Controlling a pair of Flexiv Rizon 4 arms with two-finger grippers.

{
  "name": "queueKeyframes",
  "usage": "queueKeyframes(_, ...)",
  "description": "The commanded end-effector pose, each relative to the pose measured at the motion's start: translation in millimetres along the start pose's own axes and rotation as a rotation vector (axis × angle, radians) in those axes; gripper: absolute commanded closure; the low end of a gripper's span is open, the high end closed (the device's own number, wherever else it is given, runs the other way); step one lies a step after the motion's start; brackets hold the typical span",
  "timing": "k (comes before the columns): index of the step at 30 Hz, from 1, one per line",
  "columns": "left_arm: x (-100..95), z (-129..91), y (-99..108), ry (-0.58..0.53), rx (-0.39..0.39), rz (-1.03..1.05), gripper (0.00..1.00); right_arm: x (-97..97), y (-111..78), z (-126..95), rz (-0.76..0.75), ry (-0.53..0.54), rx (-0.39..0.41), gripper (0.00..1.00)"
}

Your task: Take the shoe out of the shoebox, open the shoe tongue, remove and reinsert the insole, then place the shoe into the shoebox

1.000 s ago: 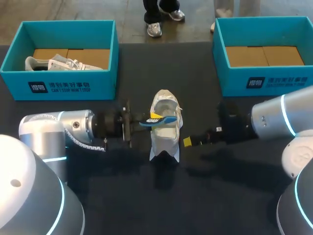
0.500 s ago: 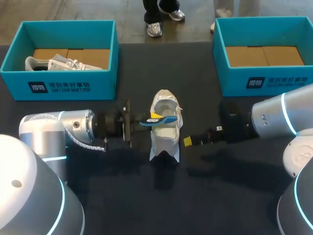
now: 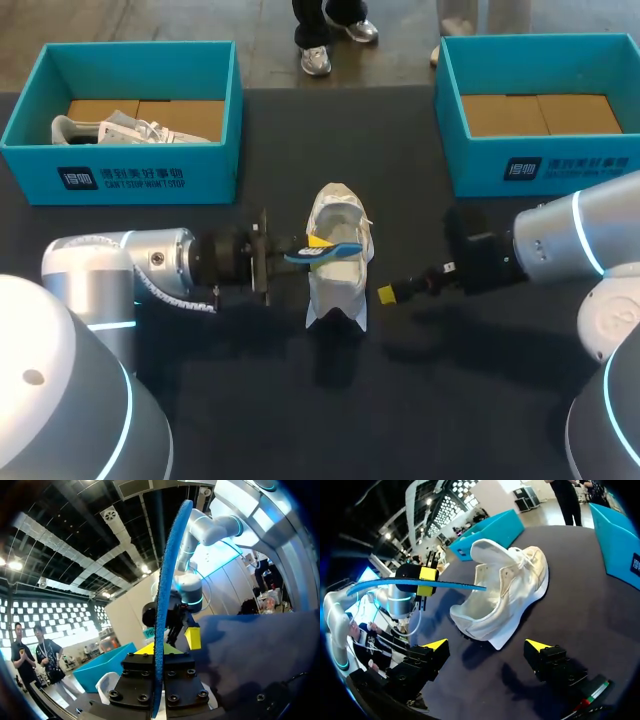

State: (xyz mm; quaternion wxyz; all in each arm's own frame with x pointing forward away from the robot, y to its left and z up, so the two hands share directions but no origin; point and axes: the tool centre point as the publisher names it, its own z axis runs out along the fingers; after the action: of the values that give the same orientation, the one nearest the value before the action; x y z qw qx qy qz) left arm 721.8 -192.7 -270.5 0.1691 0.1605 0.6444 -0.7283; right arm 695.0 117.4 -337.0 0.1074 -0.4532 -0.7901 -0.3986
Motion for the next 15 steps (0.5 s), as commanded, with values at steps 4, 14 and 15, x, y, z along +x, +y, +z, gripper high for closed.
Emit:
queueKeyframes(4,0.4,3,6,-0.001,0.006,-0.001,1.0,-6.2,0.1,2,-0.019,0.01,-0.006,0.0)
queueKeyframes(14,-0.6,7,14,-0.008,0.031,-0.007,1.0,-14.5,-3.5,9,-0.031,0.023,-0.003,0.0)
queueKeyframes(15,-0.7,7,15,-0.007,0.035,-0.008,1.0,-14.7,-3.9,10,-0.031,0.023,0.0,0.0)
